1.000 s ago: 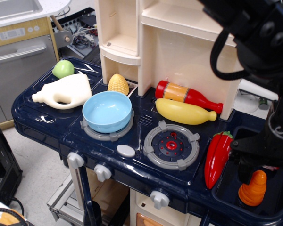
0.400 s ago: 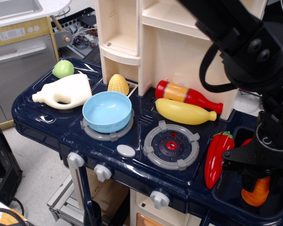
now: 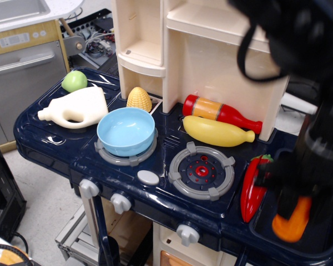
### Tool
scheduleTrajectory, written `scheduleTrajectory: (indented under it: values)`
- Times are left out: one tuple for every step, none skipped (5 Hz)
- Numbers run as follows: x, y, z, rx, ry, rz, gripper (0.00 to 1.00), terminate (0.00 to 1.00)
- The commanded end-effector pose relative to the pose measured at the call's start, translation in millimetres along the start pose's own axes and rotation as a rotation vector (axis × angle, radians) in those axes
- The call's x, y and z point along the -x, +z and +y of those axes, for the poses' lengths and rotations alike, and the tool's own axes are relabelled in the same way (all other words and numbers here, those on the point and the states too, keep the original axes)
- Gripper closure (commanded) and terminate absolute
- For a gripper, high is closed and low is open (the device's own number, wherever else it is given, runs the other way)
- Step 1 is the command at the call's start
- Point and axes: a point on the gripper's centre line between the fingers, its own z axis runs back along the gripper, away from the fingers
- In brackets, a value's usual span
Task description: Put carrot in bowl
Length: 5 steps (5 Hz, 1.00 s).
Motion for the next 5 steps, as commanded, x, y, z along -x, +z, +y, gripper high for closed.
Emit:
scheduleTrajectory:
  values:
    - [-30.7, 64.9, 54.7, -0.153, -0.096, -0.062, 1.0, 0.0]
    - [-52.0, 77.4, 97.1, -0.194, -0.173, -0.104, 1.0, 0.0]
    - [-74.6, 80.0, 137.7, -0.209, -0.233, -0.129, 1.0, 0.0]
    - [-96.4, 66.4, 164.4, -0.186, -0.301, -0.162, 1.0, 0.0]
    - [-105.5, 55.7, 176.3, -0.164, -0.325, -0.153, 1.0, 1.0]
